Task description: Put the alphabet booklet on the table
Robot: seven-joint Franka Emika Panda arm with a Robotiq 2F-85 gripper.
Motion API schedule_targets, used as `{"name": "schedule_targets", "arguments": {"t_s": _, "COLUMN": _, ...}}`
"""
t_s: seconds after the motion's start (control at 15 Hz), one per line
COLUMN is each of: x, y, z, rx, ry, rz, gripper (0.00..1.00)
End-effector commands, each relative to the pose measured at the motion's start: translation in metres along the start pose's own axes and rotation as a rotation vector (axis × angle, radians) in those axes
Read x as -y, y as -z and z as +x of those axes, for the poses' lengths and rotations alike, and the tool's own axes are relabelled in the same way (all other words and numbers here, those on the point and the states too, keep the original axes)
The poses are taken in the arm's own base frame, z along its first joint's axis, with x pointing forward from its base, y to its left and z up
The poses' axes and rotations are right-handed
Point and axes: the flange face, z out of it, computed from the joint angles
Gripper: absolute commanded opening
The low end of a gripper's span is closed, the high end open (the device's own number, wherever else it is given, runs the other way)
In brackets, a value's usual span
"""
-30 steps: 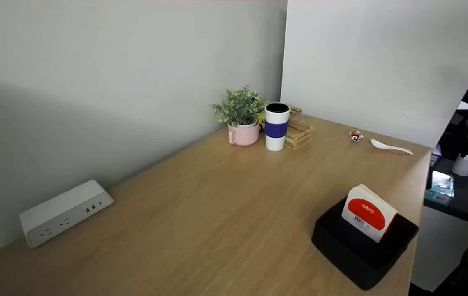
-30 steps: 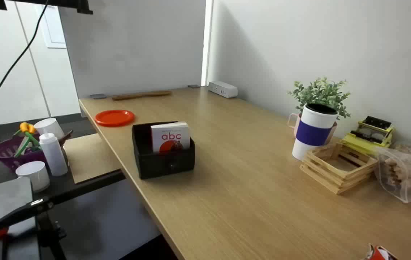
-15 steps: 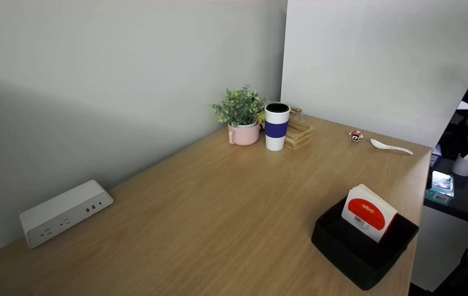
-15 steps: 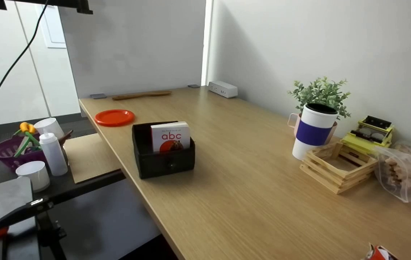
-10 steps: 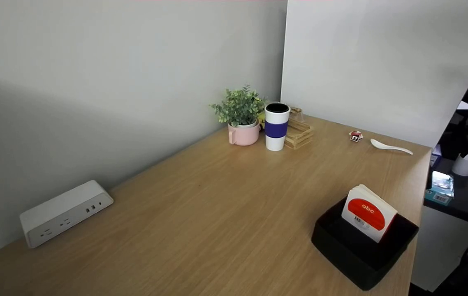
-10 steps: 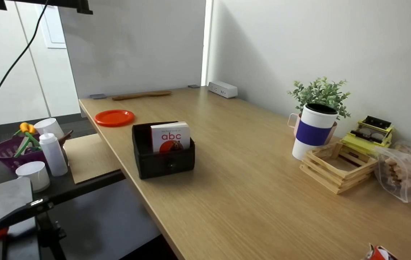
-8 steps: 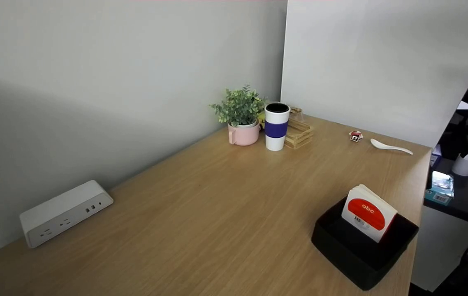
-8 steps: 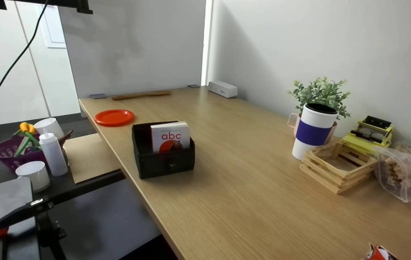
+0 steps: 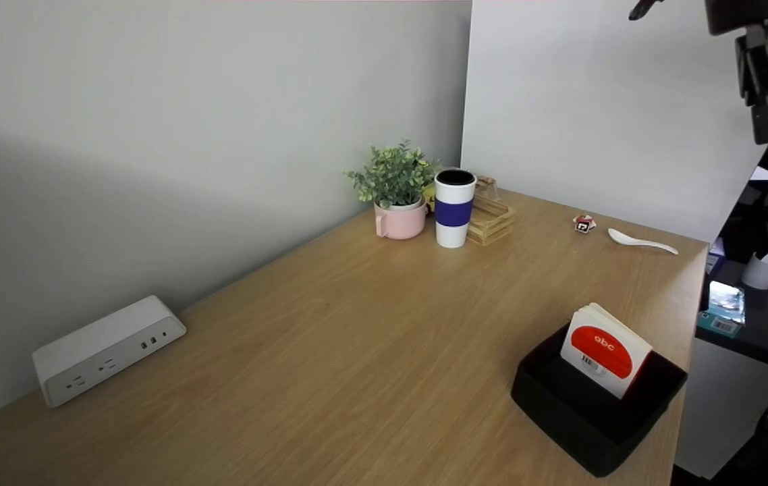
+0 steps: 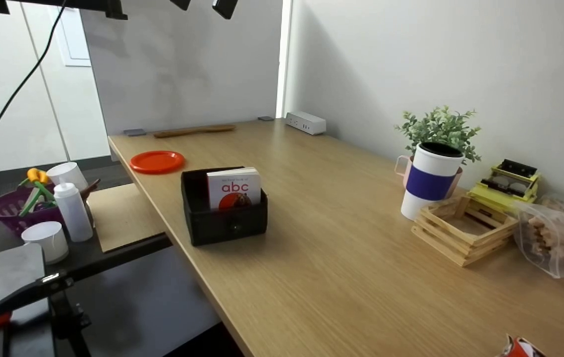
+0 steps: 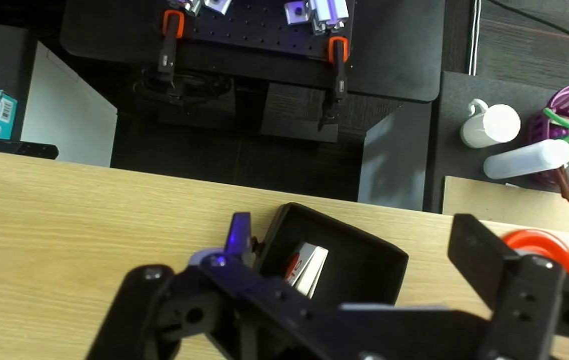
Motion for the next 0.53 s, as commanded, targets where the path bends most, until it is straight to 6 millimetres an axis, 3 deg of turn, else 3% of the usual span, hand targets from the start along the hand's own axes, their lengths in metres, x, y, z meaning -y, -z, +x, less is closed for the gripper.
{"name": "schedule_targets", "arguments": {"t_s": 0.0, "x": -0.003, "y": 0.001, "z": 0.013, "rx": -0.074, "ry": -0.069, "rz": 0.13, "gripper": 1.0}}
{"name": "schedule_targets", "arguments": {"t_s": 0.47, "x": 0.007, "y": -0.024, "z": 0.04, "rx": -0.215, "ry": -0.25, "rz": 0.462, "gripper": 1.0}}
